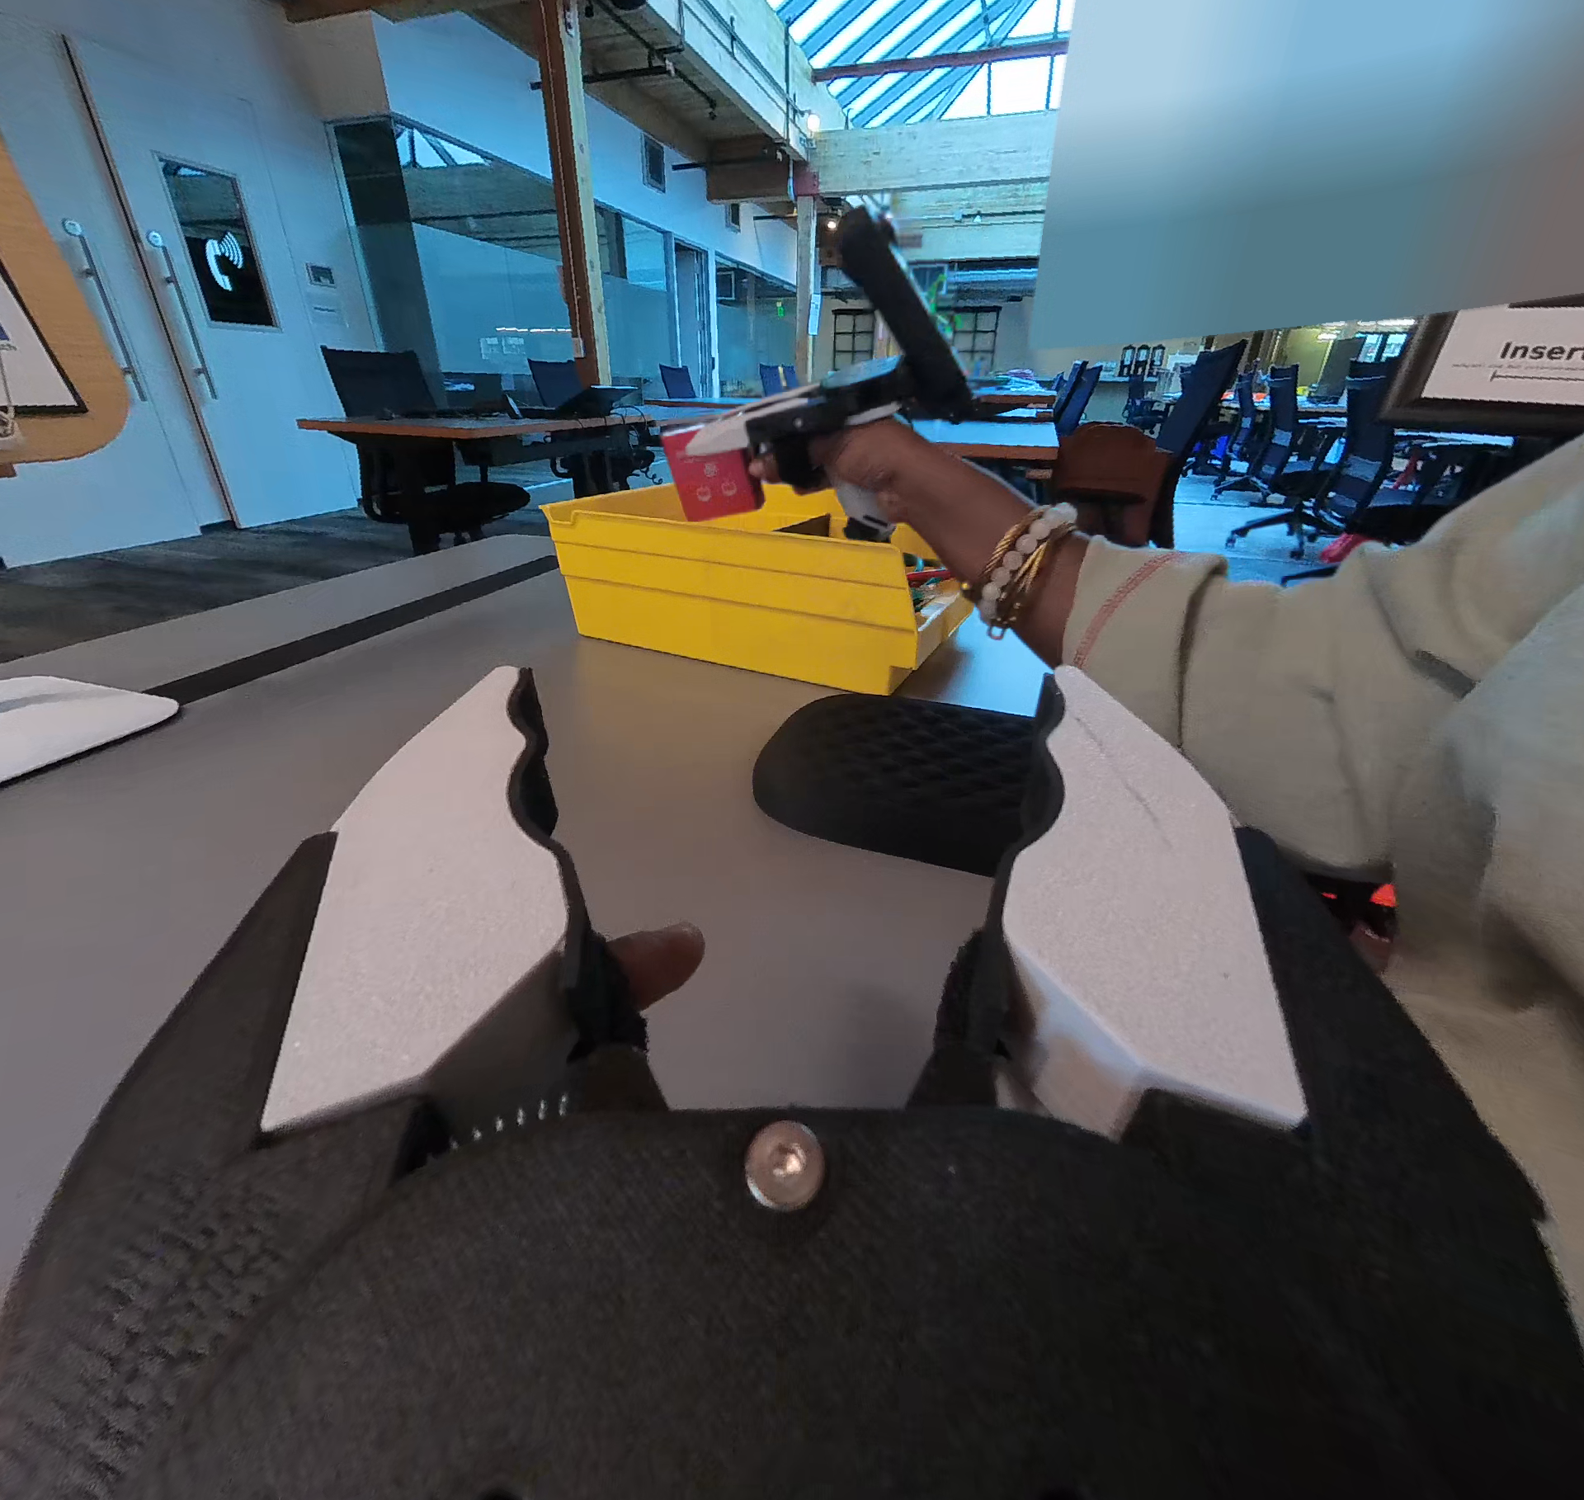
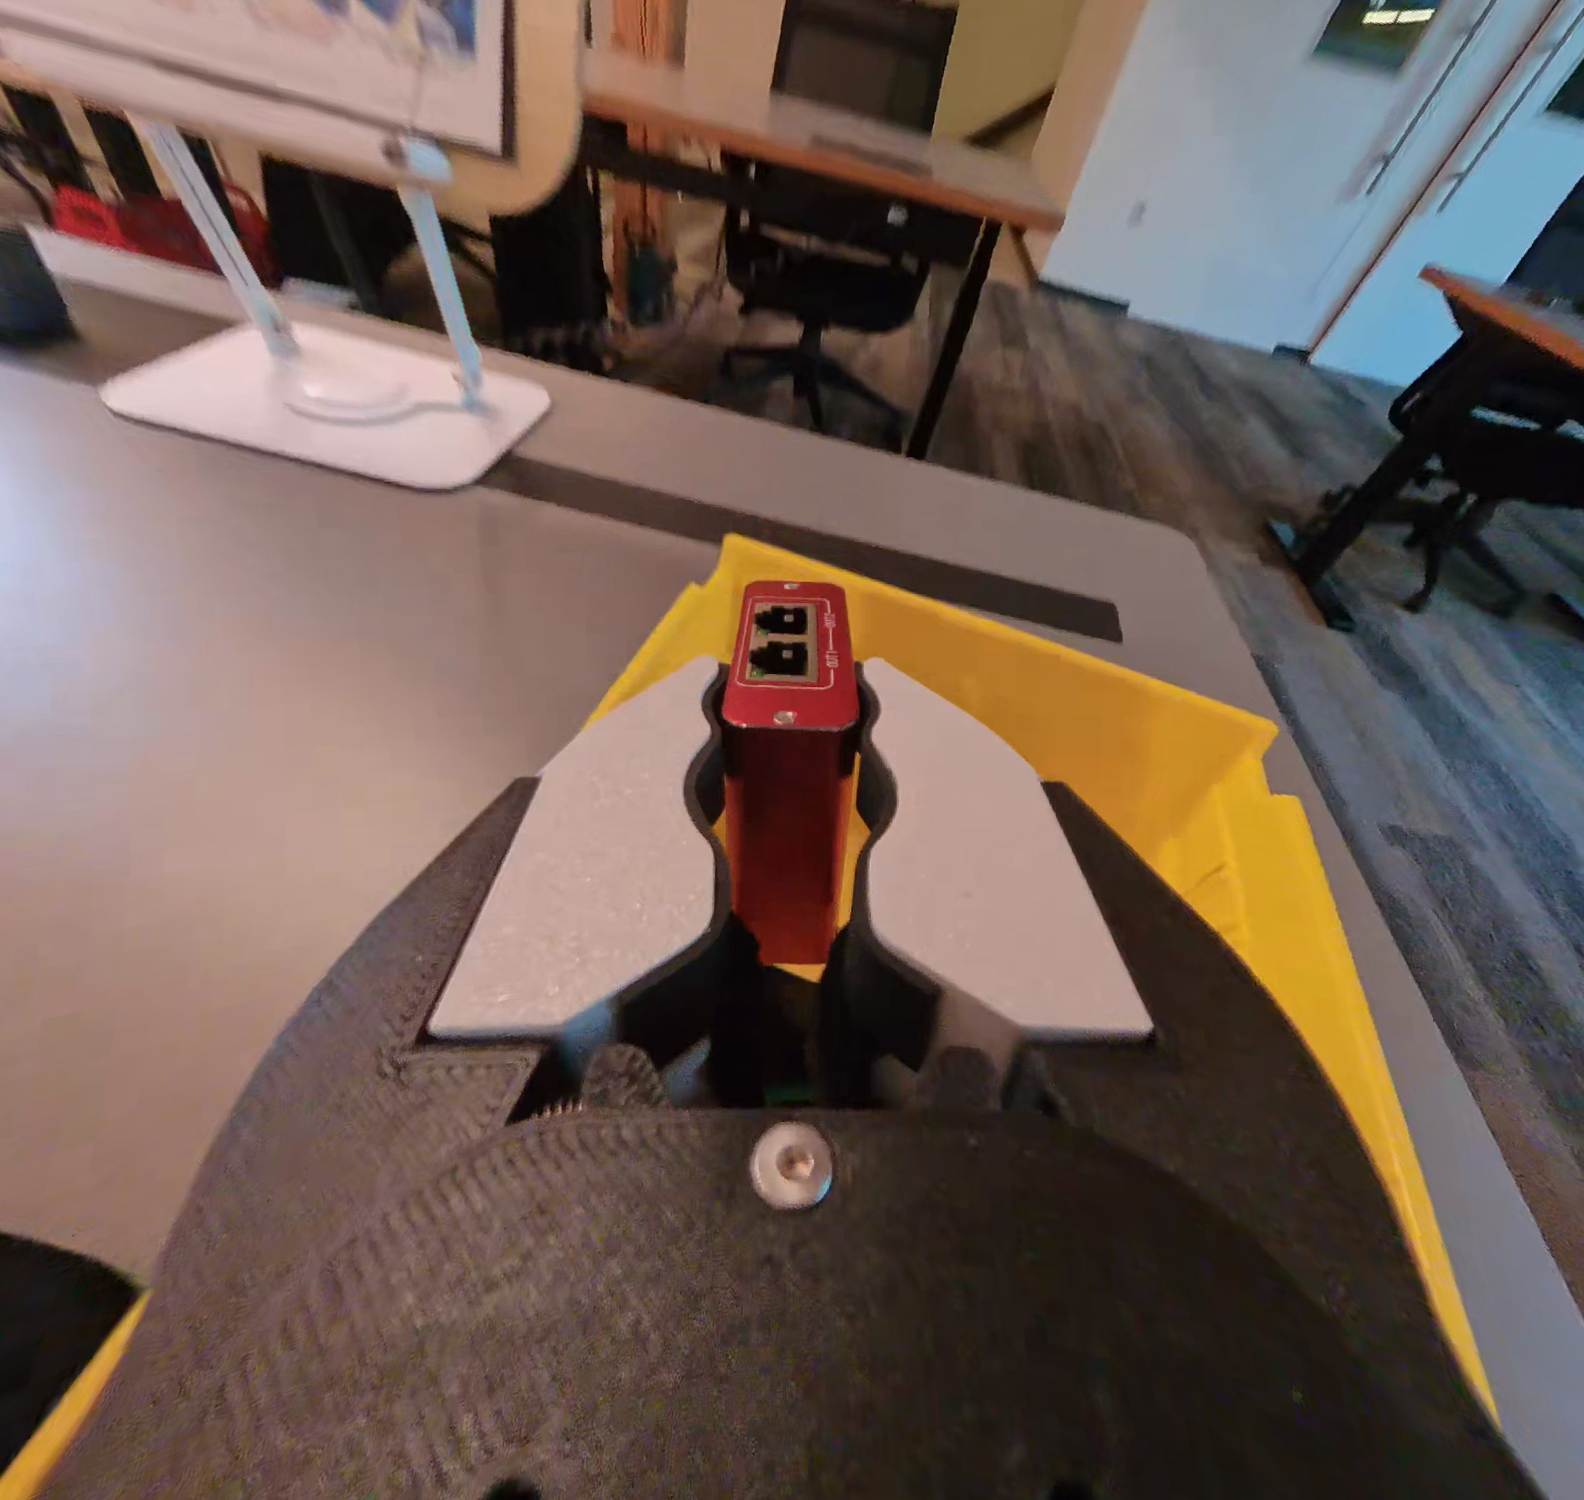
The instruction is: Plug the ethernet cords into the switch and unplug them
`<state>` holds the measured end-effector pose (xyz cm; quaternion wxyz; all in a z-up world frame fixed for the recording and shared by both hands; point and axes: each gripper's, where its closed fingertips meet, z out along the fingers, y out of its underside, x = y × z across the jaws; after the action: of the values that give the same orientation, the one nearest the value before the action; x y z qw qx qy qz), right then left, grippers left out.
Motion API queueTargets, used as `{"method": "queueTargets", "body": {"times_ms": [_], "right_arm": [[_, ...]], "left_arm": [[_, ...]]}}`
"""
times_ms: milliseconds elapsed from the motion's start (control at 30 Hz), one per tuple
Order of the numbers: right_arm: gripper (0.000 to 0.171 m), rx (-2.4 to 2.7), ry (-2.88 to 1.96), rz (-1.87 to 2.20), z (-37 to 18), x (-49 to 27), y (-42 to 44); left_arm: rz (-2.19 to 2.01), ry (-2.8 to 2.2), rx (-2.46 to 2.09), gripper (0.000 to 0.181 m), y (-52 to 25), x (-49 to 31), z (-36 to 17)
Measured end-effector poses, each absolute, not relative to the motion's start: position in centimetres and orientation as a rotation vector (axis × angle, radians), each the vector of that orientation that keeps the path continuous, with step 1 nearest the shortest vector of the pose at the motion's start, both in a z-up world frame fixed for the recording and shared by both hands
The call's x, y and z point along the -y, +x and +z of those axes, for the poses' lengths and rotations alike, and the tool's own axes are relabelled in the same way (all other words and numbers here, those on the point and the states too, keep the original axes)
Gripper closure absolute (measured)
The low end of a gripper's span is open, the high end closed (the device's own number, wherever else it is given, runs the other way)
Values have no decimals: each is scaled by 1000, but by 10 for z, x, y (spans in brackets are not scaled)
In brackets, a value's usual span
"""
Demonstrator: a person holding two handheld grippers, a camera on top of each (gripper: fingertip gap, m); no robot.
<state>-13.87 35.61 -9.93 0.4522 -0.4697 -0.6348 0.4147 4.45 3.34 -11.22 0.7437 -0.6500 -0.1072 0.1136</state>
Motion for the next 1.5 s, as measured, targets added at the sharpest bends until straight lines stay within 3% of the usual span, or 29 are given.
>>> {"method": "queueTargets", "body": {"times_ms": [467,1067,1267,1367,1500], "right_arm": [[144,1982,-1339,616,-170,-368,-170],[143,1893,-1374,662,-166,-380,-166],[115,1814,-1230,709,-119,-358,-143],[83,1705,-1088,840,-81,-332,-119],[78,1762,-1005,988,-81,-292,-61]], "left_arm": [[233,-1403,269,78,40,-30,-111],[237,-1395,283,80,38,-29,-111],[237,-1393,287,80,37,-29,-111],[240,-1391,288,80,37,-28,-110],[246,-1392,285,80,37,-28,-110]]}}
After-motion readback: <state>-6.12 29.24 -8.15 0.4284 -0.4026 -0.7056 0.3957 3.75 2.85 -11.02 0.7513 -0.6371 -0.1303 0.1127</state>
